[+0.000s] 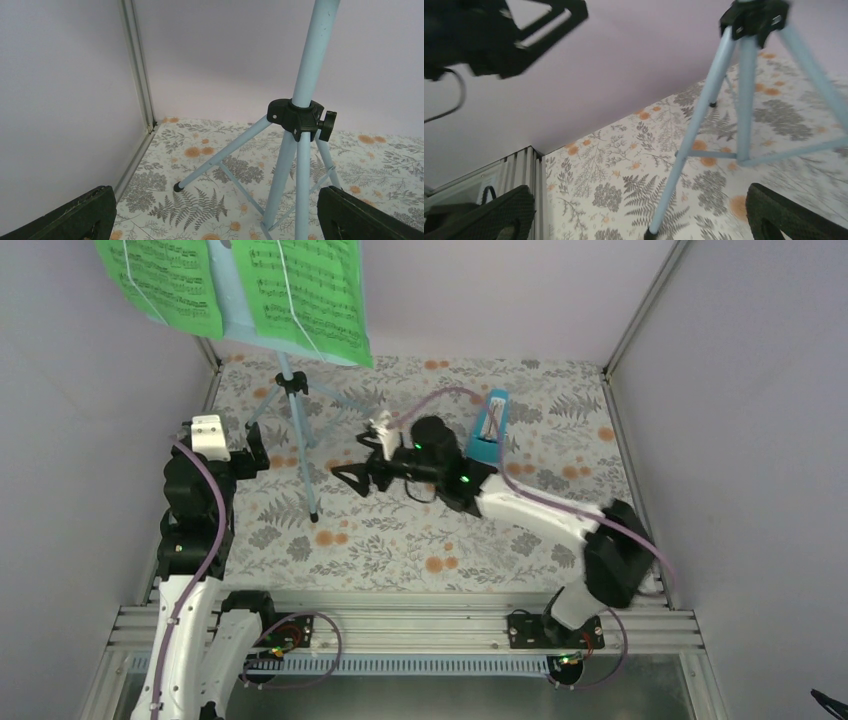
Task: Pack up the instrument practice props
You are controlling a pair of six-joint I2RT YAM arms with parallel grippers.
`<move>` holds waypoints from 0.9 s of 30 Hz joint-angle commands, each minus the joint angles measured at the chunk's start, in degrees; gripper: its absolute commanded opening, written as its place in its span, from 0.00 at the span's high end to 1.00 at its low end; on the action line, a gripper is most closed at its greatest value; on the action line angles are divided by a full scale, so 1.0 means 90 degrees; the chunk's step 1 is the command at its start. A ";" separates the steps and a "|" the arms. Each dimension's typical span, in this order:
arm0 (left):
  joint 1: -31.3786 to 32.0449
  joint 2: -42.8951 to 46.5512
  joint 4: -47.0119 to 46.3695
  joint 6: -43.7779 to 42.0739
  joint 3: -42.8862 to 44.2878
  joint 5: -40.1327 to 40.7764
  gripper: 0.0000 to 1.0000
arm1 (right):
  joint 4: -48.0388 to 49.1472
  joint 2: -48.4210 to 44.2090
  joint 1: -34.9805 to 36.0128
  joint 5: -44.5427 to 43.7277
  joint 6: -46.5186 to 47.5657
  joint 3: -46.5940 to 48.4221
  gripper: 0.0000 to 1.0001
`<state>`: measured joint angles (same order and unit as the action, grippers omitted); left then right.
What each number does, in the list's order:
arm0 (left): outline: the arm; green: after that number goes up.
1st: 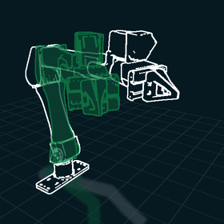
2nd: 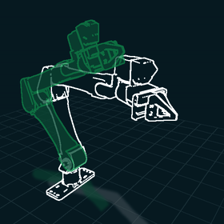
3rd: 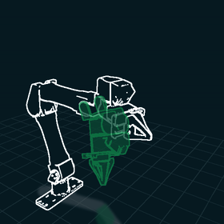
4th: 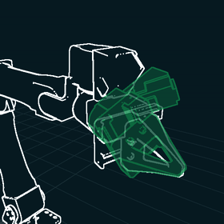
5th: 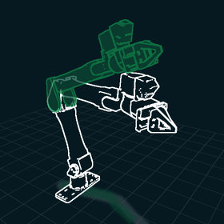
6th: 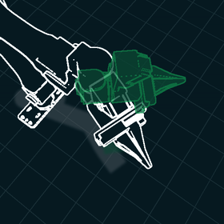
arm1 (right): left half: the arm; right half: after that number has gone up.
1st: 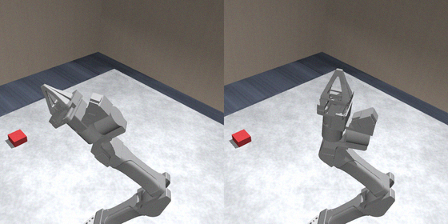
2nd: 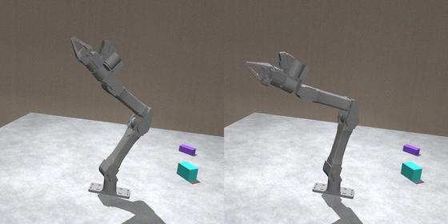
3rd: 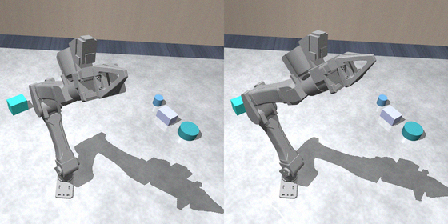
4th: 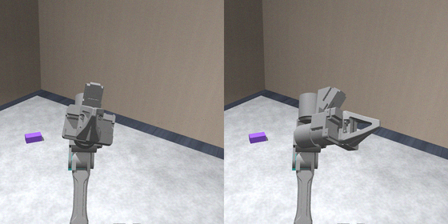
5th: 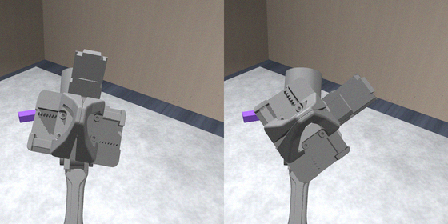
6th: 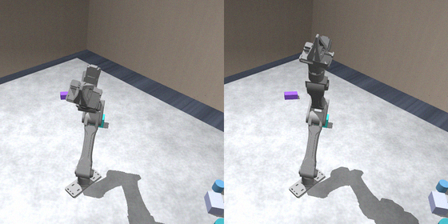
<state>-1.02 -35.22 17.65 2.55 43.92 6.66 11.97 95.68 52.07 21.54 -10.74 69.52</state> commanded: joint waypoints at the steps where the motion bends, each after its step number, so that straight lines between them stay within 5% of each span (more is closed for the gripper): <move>1: -0.0033 0.0098 -0.0138 0.0047 -0.0044 -0.0108 0.00 | -0.0676 -0.1665 0.0021 -0.1316 -0.0095 -0.1145 0.00; 6: -0.0034 0.0112 -0.0154 0.0114 -0.0074 0.0087 0.00 | -0.2113 -0.3056 -0.0422 -0.2800 -0.0574 -0.1612 0.00; 11: -0.0043 0.0054 -0.0118 0.0180 -0.0036 0.0251 0.00 | -0.3244 -0.3545 -0.1595 -0.3284 -0.1129 -0.1420 0.01; 27: -0.0043 0.0201 -0.0107 0.0148 -0.0040 0.0009 0.00 | -0.4458 -0.1202 -0.3882 -0.2803 -0.1474 0.0404 0.01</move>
<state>-1.02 -34.11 17.67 3.66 43.90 7.66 -24.64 78.52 19.49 -5.80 -24.21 68.14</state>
